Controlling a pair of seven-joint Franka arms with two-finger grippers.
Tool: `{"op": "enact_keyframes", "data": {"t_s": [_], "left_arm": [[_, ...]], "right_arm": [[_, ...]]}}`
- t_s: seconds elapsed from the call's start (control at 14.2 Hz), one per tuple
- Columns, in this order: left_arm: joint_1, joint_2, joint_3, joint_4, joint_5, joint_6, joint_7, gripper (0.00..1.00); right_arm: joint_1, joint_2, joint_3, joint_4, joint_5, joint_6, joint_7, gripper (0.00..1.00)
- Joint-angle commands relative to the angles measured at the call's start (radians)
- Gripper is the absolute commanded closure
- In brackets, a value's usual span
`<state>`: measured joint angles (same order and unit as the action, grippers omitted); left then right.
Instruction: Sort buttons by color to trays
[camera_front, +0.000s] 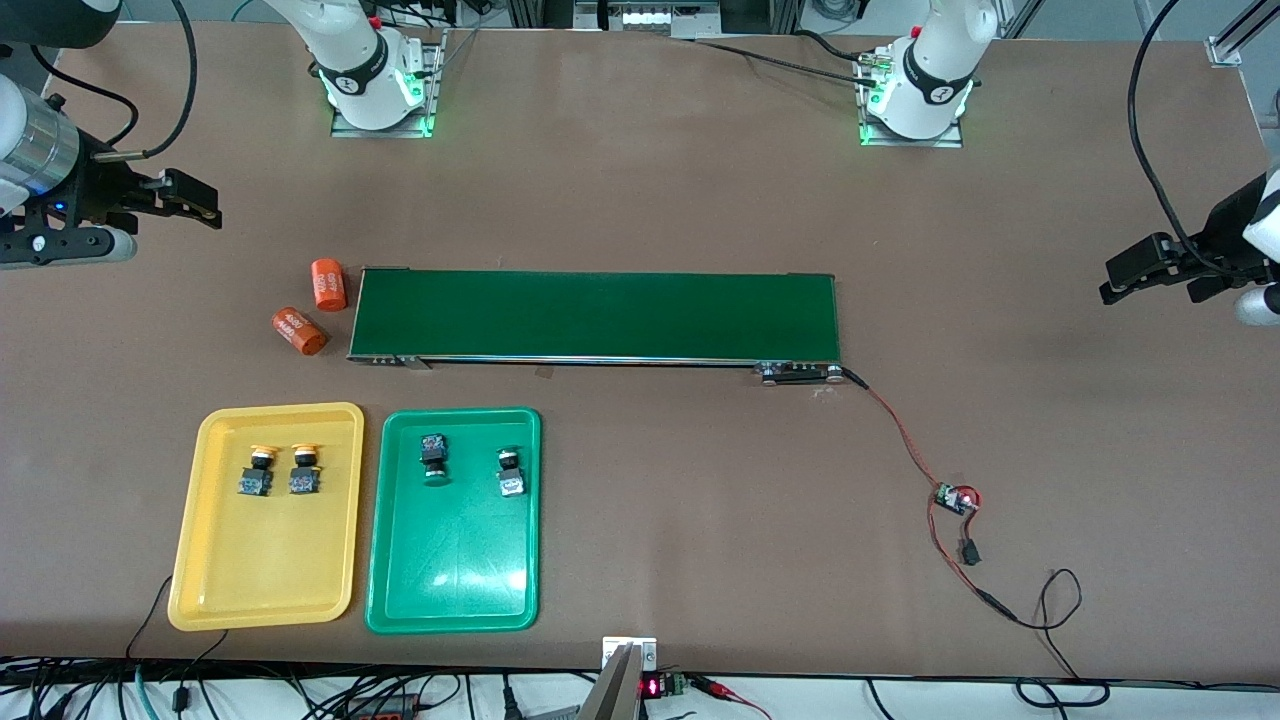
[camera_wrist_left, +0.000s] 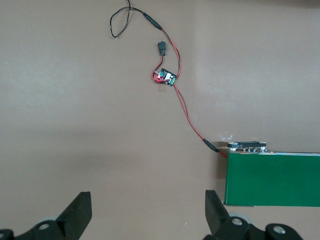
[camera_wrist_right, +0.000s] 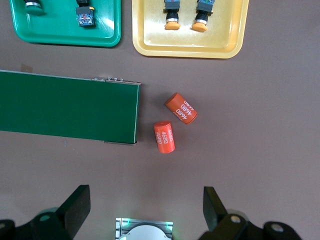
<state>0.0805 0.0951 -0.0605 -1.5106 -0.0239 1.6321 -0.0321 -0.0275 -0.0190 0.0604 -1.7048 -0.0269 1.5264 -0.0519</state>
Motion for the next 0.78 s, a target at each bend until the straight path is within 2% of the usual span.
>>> {"op": "enact_keyframes", "data": {"t_s": [0.0,0.71], "left_arm": [[0.007,-0.025,-0.002,-0.017,-0.008,0.000,0.012,0.00],[0.007,-0.025,-0.002,-0.017,-0.008,0.002,0.012,0.00]], "right_arm": [[-0.023,0.001,0.003,0.001,0.013,0.014,-0.017,0.00],[-0.022,0.013,0.004,0.001,0.019,0.035,-0.013,0.00]]}}
